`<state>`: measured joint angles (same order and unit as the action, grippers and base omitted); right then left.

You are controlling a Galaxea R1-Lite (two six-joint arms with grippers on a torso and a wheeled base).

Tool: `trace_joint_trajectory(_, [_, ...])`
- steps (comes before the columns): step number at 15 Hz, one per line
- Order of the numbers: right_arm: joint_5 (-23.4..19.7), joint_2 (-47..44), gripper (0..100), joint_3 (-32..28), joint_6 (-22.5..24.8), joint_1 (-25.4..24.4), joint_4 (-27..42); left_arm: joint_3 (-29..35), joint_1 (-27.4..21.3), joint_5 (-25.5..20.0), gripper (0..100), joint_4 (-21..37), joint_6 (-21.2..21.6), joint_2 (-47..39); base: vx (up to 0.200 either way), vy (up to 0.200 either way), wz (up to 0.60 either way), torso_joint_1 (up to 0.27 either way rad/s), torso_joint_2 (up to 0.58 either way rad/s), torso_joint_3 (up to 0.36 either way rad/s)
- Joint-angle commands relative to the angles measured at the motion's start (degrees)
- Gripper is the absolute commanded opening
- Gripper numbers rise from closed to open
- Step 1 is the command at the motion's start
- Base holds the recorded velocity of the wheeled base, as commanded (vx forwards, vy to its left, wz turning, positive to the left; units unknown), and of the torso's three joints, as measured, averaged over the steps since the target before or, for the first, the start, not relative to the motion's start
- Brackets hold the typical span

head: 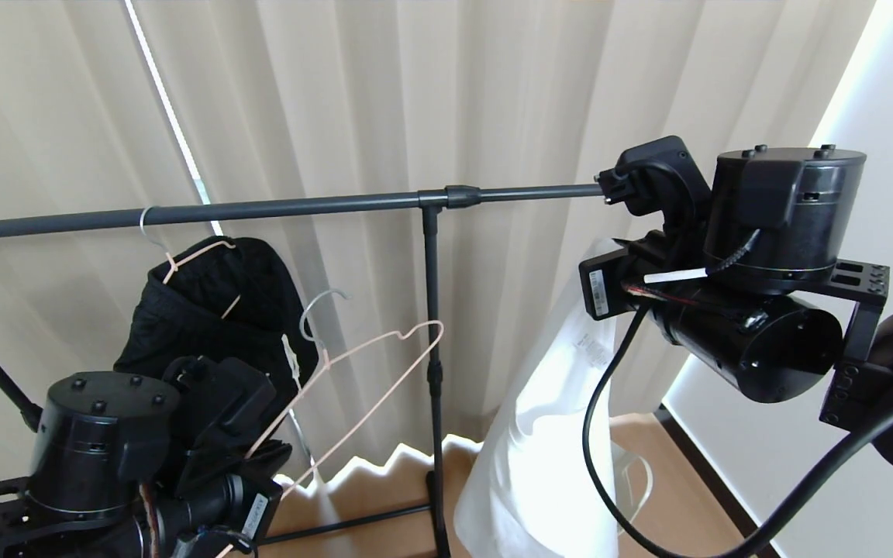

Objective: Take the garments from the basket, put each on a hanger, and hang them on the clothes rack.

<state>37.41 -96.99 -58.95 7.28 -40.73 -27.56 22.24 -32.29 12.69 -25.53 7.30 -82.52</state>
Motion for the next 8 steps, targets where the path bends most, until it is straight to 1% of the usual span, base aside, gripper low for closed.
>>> trace_joint_trajectory(1, [-0.41,-3.38,0,-1.43,0.37,2.23,-1.09,-2.28,0.56,-0.39,0,-2.77,0.61,1.66,0.0,0.0,0.0,0.0,0.0,0.0])
trace_joint_trajectory(2, [-0.41,-5.05,0,-2.75,1.6,2.94,-2.67,-3.43,0.56,-0.83,0,-5.23,0.7,2.36,0.0,0.0,0.0,0.0,0.0,0.0])
trace_joint_trajectory(3, [-0.5,-5.49,0,-3.1,2.21,3.38,-3.29,-3.87,0.65,-1.44,0,-6.03,0.96,2.27,0.0,0.0,0.0,0.0,0.0,0.0])
trace_joint_trajectory(4, [-0.41,-6.63,0,-3.01,3.09,4.96,-3.73,-4.48,1.0,-2.93,0,-6.64,1.75,2.36,0.0,0.0,0.0,0.0,0.0,0.0])
trace_joint_trajectory(6, [-0.24,-8.04,0,-3.54,3.09,5.48,-3.81,-4.57,1.18,-5.04,0,-6.9,1.31,2.45,0.0,0.0,0.0,0.0,0.0,0.0])
trace_joint_trajectory(8, [-0.06,-8.48,0,-3.8,3.09,5.57,-3.81,-5.1,1.53,-6.45,0,-10.86,0.17,2.01,0.0,0.0,0.0,0.0,0.0,0.0])
